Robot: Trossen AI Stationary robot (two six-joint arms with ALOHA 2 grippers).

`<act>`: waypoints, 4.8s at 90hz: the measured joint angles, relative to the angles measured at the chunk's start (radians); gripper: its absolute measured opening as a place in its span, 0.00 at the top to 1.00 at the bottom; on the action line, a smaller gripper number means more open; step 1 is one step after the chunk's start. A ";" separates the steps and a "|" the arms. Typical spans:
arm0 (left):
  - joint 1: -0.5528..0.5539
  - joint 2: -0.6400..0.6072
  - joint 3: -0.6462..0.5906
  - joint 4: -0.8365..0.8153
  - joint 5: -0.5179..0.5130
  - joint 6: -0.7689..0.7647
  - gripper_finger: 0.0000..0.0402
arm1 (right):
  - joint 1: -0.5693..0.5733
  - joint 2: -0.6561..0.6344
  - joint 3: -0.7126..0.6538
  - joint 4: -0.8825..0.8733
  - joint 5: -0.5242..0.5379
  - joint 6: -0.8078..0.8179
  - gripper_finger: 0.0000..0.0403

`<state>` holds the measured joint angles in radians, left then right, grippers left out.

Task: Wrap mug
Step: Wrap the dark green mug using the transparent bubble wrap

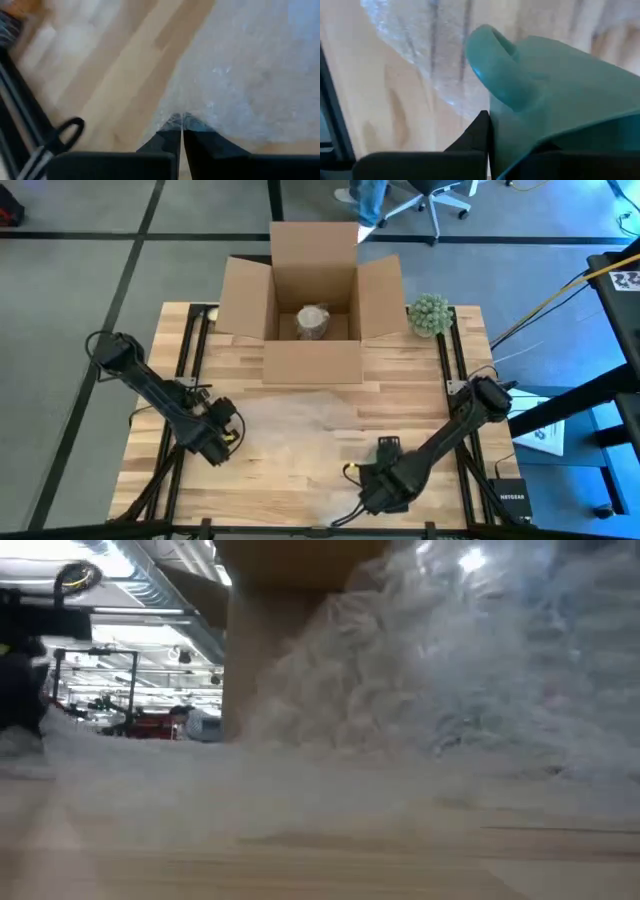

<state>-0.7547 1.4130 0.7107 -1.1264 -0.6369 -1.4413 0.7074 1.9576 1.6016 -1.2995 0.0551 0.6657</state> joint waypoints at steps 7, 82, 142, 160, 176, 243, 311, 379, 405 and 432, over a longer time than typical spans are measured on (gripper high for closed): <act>-0.001 -0.005 0.065 -0.035 -0.060 0.018 1.00 | -0.009 -0.002 0.001 0.035 0.059 -0.009 0.99; 0.151 -0.006 0.023 0.232 -0.130 0.641 1.00 | -0.007 -0.003 -0.211 0.590 0.187 0.090 0.99; 0.068 -0.006 0.230 -0.156 0.180 0.629 0.67 | -0.005 0.000 -0.211 0.592 0.253 0.092 0.99; 0.060 -0.007 0.206 -0.149 0.057 0.611 0.66 | -0.006 0.001 -0.212 0.591 0.284 0.091 0.99; 0.076 -0.006 0.088 -0.110 0.111 0.585 0.66 | 0.007 0.002 -0.213 0.590 0.298 0.094 0.99; 0.280 -0.006 -0.091 0.117 -0.102 0.683 0.98 | 0.008 0.002 -0.213 0.593 0.312 0.098 0.99; 0.176 -0.006 0.445 -0.395 -0.503 0.795 1.00 | 0.044 -0.013 -0.248 0.600 0.164 0.118 0.99; 0.233 -0.006 0.345 -0.038 -0.194 0.936 1.00 | 0.169 -0.121 -0.256 0.154 0.197 0.536 0.99; 0.248 -0.006 0.411 -0.040 -0.117 0.915 1.00 | 0.169 -0.121 -0.255 0.368 0.327 0.509 0.99; 0.234 -0.006 0.414 -0.045 0.019 0.876 1.00 | 0.122 -0.132 -0.253 0.358 0.301 0.508 0.99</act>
<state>-0.5209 1.4067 1.1244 -1.1712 -0.6176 -0.5653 0.8291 1.8259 1.3491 -0.9418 0.3562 1.1738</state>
